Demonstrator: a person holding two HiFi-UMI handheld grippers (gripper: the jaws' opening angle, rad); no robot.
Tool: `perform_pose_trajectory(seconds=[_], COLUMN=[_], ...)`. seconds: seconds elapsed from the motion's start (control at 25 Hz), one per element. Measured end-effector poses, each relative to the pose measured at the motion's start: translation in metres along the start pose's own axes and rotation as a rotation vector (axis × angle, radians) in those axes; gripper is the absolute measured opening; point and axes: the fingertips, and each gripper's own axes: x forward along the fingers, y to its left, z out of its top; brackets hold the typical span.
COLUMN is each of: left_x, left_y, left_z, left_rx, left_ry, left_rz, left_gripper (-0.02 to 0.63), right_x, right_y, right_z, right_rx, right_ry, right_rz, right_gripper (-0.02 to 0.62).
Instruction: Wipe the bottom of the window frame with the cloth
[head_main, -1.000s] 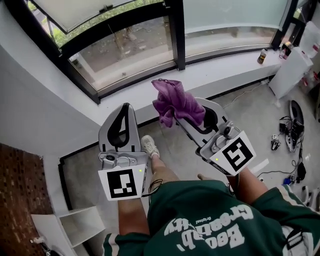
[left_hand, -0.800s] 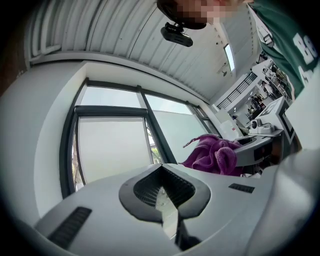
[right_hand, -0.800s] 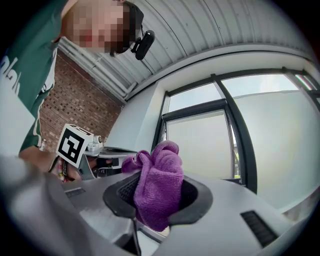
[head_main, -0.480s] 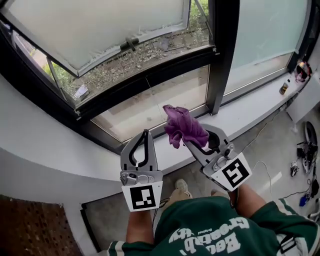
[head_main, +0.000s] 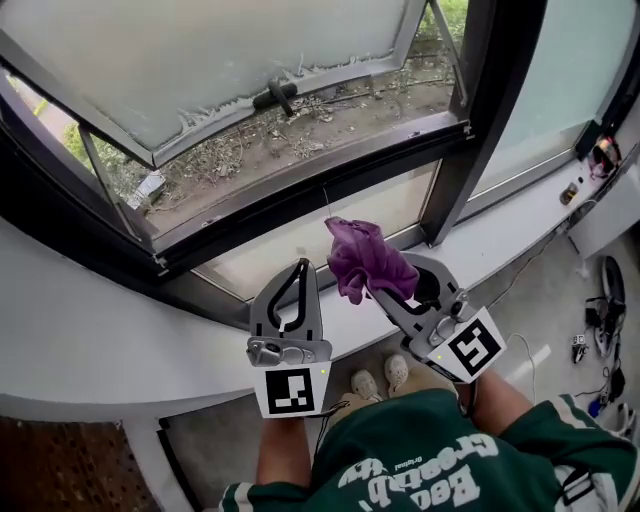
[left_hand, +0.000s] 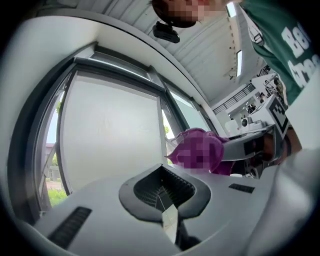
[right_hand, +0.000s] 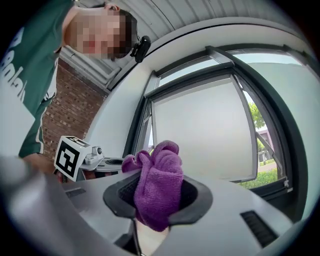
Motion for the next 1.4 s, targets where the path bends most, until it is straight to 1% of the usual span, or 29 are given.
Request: perform_pose_trajectory(seconds=[0.04,0.16,0.32,0.4,0.52,0.56,0.6,0.72,0.92,1.04,1.24,1.4], left_x=[0.003,0.002,0.002,0.001,0.001,0.002,0.003,0.007,0.011,0.018,0.041,0.042], left_y=[0.001,0.0,-0.004,-0.004,-0.006,-0.006,-0.007,-0.012,-0.019,-0.02,-0.03,-0.037], left_z=[0.0,0.005,0.001,-0.005,-0.014,-0.016,-0.017,-0.016,-0.025,-0.027,-0.03,-0.036], left_rx=[-0.019,-0.079,-0.064,-0.074,-0.147,-0.157,-0.151,-0.096,-0.111,-0.129,-0.122,-0.119], left_ry=[-0.007,-0.026,-0.003,0.002,0.003,0.001,-0.001,-0.006,0.027,0.032,0.075,0.104], left_rz=[-0.002,0.025,0.032,0.04,0.036,0.033,0.032,0.02,0.038,0.06,0.065,0.083], left_gripper=[0.005,0.005,0.005,0.005,0.005,0.005,0.005,0.005,0.005,0.005,0.005,0.005], right_x=[0.005,0.008,0.01,0.009,0.009,0.009,0.009,0.009,0.007,0.007,0.008,0.002], right_y=[-0.002,-0.006,-0.01,-0.013,-0.015,-0.016,-0.016,-0.018,-0.019,-0.023,-0.044,-0.047], right_z=[-0.001,-0.004,-0.006,-0.013,-0.021,-0.022,-0.024,-0.027,-0.041,-0.044,-0.05,-0.059], right_rx=[0.0,0.006,0.009,0.008,0.019,0.018,0.015,0.004,0.003,0.016,0.049,0.102], right_ry=[-0.002,0.013,0.013,0.035,0.05,0.051,0.052,0.06,0.092,0.09,0.094,0.095], right_rz=[0.004,0.0,-0.005,-0.007,0.01,0.02,0.028,0.045,0.063,0.073,0.096,0.11], right_gripper=[0.127,0.127,0.127,0.127,0.127,0.127,0.127,0.127,0.127,0.127,0.127,0.127])
